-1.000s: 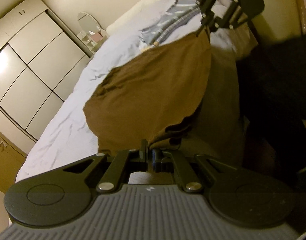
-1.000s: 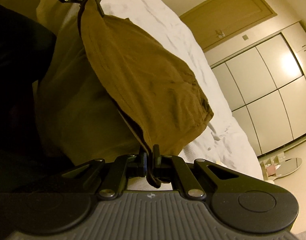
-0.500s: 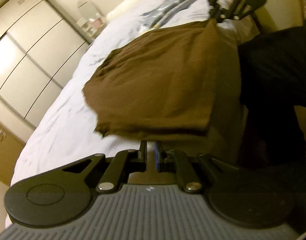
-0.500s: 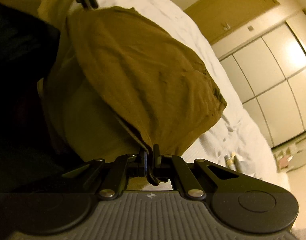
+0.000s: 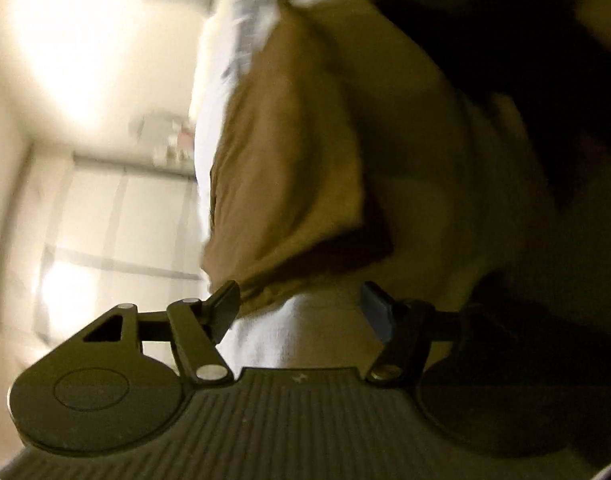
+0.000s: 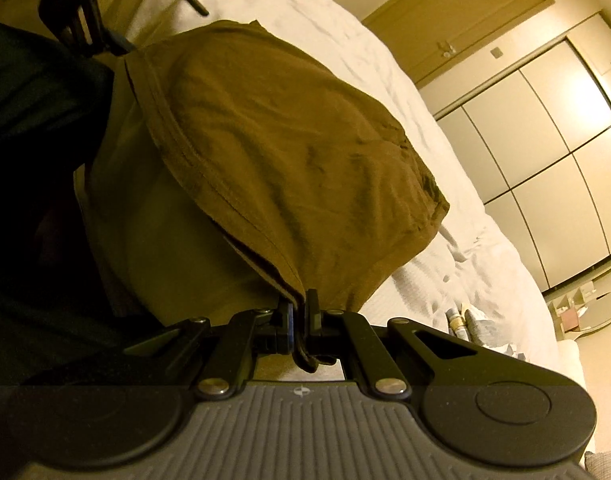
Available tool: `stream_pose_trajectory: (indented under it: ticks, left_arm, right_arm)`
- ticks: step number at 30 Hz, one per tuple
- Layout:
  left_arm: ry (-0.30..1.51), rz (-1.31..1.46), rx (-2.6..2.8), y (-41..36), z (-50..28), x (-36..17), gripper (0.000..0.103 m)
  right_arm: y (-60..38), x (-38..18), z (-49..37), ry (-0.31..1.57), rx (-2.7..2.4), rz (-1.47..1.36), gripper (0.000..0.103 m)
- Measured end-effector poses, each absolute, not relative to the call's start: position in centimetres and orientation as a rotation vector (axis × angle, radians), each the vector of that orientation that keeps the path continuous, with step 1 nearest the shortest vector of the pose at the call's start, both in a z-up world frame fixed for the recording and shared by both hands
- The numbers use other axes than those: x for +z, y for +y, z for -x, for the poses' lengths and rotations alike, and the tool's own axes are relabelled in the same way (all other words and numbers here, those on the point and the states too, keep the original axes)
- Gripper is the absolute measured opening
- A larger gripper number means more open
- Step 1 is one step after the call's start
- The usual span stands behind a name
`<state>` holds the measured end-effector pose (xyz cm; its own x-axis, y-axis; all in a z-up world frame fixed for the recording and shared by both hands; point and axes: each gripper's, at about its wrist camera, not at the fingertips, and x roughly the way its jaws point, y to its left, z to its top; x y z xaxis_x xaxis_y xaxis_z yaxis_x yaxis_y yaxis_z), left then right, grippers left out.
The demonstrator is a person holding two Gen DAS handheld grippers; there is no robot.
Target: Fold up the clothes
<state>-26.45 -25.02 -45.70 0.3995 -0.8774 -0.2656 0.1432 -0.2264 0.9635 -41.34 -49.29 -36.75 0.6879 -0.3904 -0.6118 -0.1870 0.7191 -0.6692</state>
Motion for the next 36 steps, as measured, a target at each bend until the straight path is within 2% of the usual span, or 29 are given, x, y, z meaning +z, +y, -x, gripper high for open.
stream_pose_trajectory:
  ticks: [5, 8, 10, 11, 12, 14, 18, 21, 26, 30, 36]
  left_arm:
    - [-0.831, -1.472, -1.065, -25.4, 26.0, -46.6, 0.072]
    - [-0.868, -1.419, -1.091, -25.7, 26.1, -46.0, 0.070]
    - [-0.839, -1.381, -1.133, -25.9, 26.1, -44.9, 0.049]
    - [-0.814, -1.363, -1.158, -25.9, 26.1, -44.3, 0.027]
    - [-0.758, -1.352, -1.196, -25.9, 26.1, -43.5, 0.011]
    - [-0.645, -1.306, -1.262, -25.9, 25.9, -41.6, 0.005]
    - [-0.375, -1.098, -1.367, -26.4, 24.1, -36.8, 0.004]
    - [-0.152, -0.888, -1.421, -27.2, 22.0, -32.5, 0.004]
    - [0.103, -0.702, -1.468, -32.4, 15.5, -27.1, 0.004]
    - [0.331, -0.611, -1.487, -38.6, 9.4, -26.3, 0.004]
    - [0.725, -0.397, -1.473, -44.1, 0.8, -31.5, 0.004]
  right_arm:
    - [-49.4, -36.8, 41.2, 0.827, -0.132, 0.776, 0.000]
    - [-49.3, -36.9, 41.1, 0.828, -0.134, 0.775, 0.000]
    - [-49.3, -36.9, 41.0, 0.827, -0.135, 0.775, 0.000]
    - [-49.3, -36.8, 41.1, 0.825, -0.135, 0.775, 0.000]
    - [-49.3, -36.7, 41.1, 0.824, -0.136, 0.774, 0.000]
    - [-49.4, -36.6, 41.2, 0.822, -0.134, 0.771, 0.000]
    - [-49.2, -36.0, 41.5, 0.813, -0.124, 0.765, 0.000]
    - [-49.8, -33.5, 41.4, 0.776, -0.130, 0.707, 0.000]
    - [-53.5, -28.4, 38.4, 0.677, -0.187, 0.685, 0.000]
    - [-58.9, -26.9, 33.0, 0.667, -0.182, 0.623, 0.000]
    - [-68.6, -29.3, 24.8, 0.769, -0.124, 0.229, 0.001]
